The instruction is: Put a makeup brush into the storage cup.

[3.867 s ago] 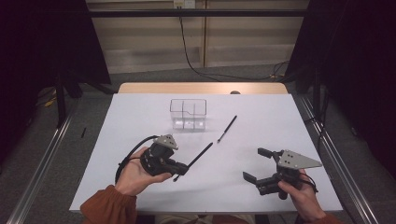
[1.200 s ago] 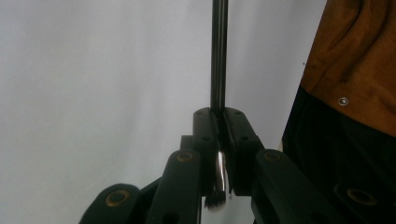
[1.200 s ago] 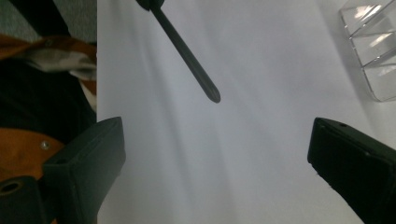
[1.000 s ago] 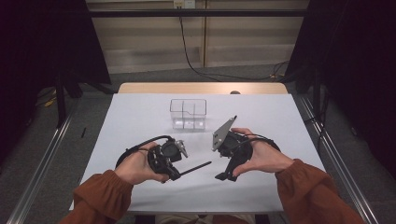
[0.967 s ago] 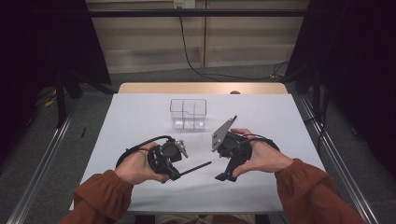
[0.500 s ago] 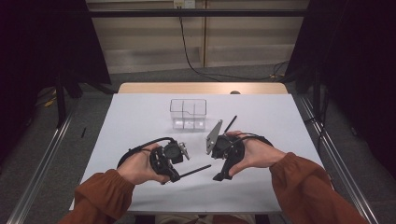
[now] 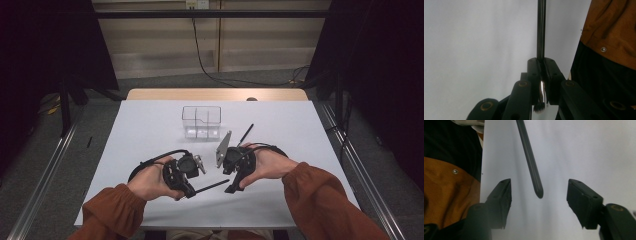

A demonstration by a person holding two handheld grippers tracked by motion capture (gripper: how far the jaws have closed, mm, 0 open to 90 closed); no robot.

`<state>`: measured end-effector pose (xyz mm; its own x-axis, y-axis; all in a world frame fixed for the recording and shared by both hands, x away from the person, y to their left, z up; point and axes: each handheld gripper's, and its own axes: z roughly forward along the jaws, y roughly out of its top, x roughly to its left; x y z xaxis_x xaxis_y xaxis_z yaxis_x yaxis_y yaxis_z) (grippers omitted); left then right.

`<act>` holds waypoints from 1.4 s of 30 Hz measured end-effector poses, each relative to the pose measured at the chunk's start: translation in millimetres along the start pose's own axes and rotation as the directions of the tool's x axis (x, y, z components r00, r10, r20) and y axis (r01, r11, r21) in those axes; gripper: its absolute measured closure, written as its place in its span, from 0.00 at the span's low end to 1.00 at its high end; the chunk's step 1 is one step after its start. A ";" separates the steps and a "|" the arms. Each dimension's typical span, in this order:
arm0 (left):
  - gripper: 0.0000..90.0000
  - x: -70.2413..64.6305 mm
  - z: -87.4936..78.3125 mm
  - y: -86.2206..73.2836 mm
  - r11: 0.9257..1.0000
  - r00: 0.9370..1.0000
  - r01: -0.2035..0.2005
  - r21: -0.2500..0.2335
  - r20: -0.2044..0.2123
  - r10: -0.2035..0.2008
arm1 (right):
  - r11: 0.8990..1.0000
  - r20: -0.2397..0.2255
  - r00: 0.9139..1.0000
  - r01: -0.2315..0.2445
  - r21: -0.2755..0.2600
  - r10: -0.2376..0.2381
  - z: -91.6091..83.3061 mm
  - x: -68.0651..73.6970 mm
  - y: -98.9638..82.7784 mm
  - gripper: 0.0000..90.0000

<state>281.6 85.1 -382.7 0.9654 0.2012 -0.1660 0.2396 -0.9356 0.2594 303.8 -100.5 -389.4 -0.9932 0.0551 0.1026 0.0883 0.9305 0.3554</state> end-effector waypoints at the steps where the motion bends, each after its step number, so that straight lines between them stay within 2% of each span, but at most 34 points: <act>1: 0.93 -0.6 0.6 0.6 1.000 1.000 -0.003 -0.002 -0.008 0.003 | 1.000 -0.007 1.000 -0.011 0.010 0.011 -0.2 1.3 1.0 0.45; 5: 0.93 -0.7 2.7 2.2 1.000 1.000 -0.004 -0.001 -0.009 0.004 | 1.000 -0.033 0.999 0.010 0.020 -0.009 1.7 2.5 3.9 0.54; 6: 0.93 -1.5 3.6 2.1 1.000 1.000 0.007 -0.010 -0.011 -0.007 | 1.000 -0.037 0.999 0.018 0.014 -0.018 2.6 2.3 4.6 0.56; 7: 0.93 -0.8 3.2 2.0 1.000 1.000 -0.005 -0.005 -0.008 0.005 | 1.000 -0.043 0.999 0.019 0.020 -0.018 3.0 2.7 5.5 0.59; 10: 0.93 -0.4 3.7 1.4 1.000 1.000 -0.003 -0.009 0.009 0.004 | 1.000 -0.047 0.999 0.021 0.023 -0.020 5.3 2.2 6.5 0.66; 14: 0.93 0.8 6.7 2.1 1.000 1.000 0.000 -0.008 -0.008 0.000 | 0.999 -0.045 0.999 0.027 0.019 -0.026 5.9 1.6 7.3 0.76; 15: 0.93 1.6 6.2 2.9 1.000 1.000 0.004 -0.003 0.009 -0.004 | 0.999 -0.045 0.999 0.030 0.019 -0.029 6.1 1.4 7.6 0.77; 19: 0.93 2.3 5.7 3.6 1.000 1.000 -0.007 -0.001 0.010 0.007 | 0.999 -0.045 0.999 0.033 0.026 -0.032 9.1 -0.4 7.1 0.84; 21: 0.93 1.1 7.0 3.0 1.000 1.000 0.009 -0.007 0.005 -0.009 | 0.999 -0.053 0.998 0.039 0.013 -0.038 9.6 -1.1 7.1 0.87; 24: 0.93 1.7 8.1 3.0 1.000 1.000 0.003 -0.011 0.006 -0.003 | 0.999 -0.059 0.997 0.040 0.014 -0.039 10.9 -1.8 6.9 0.89; 25: 0.93 2.0 8.1 3.4 1.000 1.000 -0.013 0.002 0.007 0.013 | 0.999 -0.064 0.997 0.040 0.017 -0.039 11.5 -1.6 6.7 0.90; 26: 0.93 -1.0 11.1 2.9 1.000 1.000 0.018 -0.026 -0.004 -0.018 | 0.999 -0.071 0.997 0.034 0.022 -0.032 11.5 -0.9 6.6 0.90; 27: 0.93 1.5 9.6 3.1 1.000 1.000 -0.021 0.004 -0.003 0.021 | 0.999 -0.071 0.996 0.046 0.020 -0.045 12.5 -0.9 5.8 0.90; 28: 0.93 1.4 10.1 3.1 1.000 1.000 -0.018 0.000 0.003 0.018 | 0.998 -0.069 0.996 0.055 0.017 -0.054 13.1 -0.3 5.4 0.91; 30: 0.93 2.2 9.7 2.9 0.999 0.999 -0.038 0.002 -0.003 0.038 | 0.996 -0.072 0.994 0.086 0.016 -0.084 13.9 1.1 4.2 0.92; 31: 0.92 2.0 9.8 2.7 1.000 1.000 -0.028 -0.010 0.004 0.028 | 0.996 -0.075 0.993 0.091 0.011 -0.090 13.8 1.1 3.7 0.93; 32: 0.92 2.3 9.3 2.6 0.999 1.000 -0.029 -0.013 -0.006 0.029 | 0.995 -0.079 0.992 0.096 0.010 -0.095 13.6 1.1 3.2 0.93; 38: 0.91 4.2 8.0 1.3 0.998 0.999 -0.031 -0.052 -0.016 0.030 | 0.997 -0.093 0.992 0.082 -0.006 -0.083 11.8 -1.7 -0.4 0.94; 40: 0.89 4.8 7.9 0.7 0.997 1.000 -0.016 -0.070 0.000 0.016 | 0.997 -0.094 0.993 0.077 -0.008 -0.077 12.1 -2.4 -1.3 0.94; 42: 0.88 4.7 8.7 -0.5 0.996 1.000 -0.023 -0.082 0.017 0.025 | 0.997 -0.095 0.992 0.079 0.002 -0.079 13.1 -1.6 -1.6 0.94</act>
<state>285.1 83.9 -391.8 0.9692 0.1731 -0.1753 0.2246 -0.9132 0.3399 304.3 -97.3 -402.3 -0.9853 -0.0532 0.1624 0.0091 0.9326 0.3607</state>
